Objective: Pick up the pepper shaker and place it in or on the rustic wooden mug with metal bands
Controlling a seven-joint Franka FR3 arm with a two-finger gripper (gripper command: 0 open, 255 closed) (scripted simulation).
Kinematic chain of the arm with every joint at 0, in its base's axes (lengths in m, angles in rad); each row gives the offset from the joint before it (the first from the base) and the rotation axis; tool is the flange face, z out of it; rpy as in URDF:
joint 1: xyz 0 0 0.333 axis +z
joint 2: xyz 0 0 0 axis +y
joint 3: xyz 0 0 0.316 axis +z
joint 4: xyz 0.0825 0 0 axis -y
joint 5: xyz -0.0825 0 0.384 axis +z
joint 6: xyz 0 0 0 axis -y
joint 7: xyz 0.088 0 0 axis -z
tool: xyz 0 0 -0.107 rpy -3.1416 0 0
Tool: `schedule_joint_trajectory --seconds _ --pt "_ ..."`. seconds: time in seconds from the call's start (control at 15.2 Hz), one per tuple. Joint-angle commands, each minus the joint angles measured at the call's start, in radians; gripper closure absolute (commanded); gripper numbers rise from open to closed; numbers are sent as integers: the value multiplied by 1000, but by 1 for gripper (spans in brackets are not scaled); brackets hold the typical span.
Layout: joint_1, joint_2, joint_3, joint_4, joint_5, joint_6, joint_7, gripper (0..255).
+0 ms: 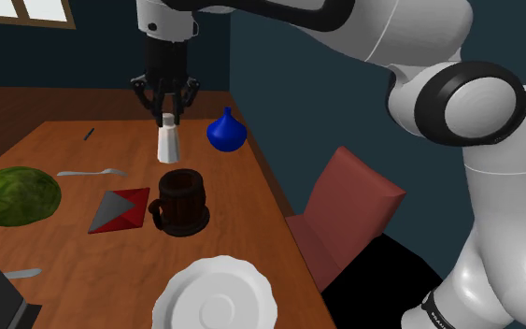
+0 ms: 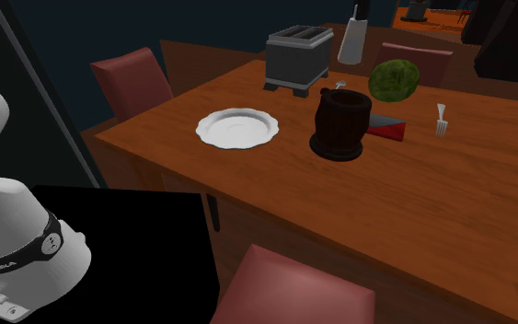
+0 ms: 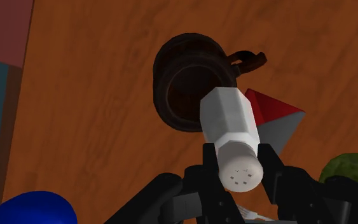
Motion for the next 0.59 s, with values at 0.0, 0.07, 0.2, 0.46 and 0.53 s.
schedule_joint_trajectory --seconds 0.0,0.07,0.2,0.46,0.53 --pt "-15 -23 2 -70 7 48 1 255" --pt "-20 -31 3 -99 9 67 2 255" --pt "-29 -46 4 -150 14 104 3 255" --pt "-43 -68 5 -240 20 171 5 255" --pt "-46 -72 5 -260 21 187 5 255"
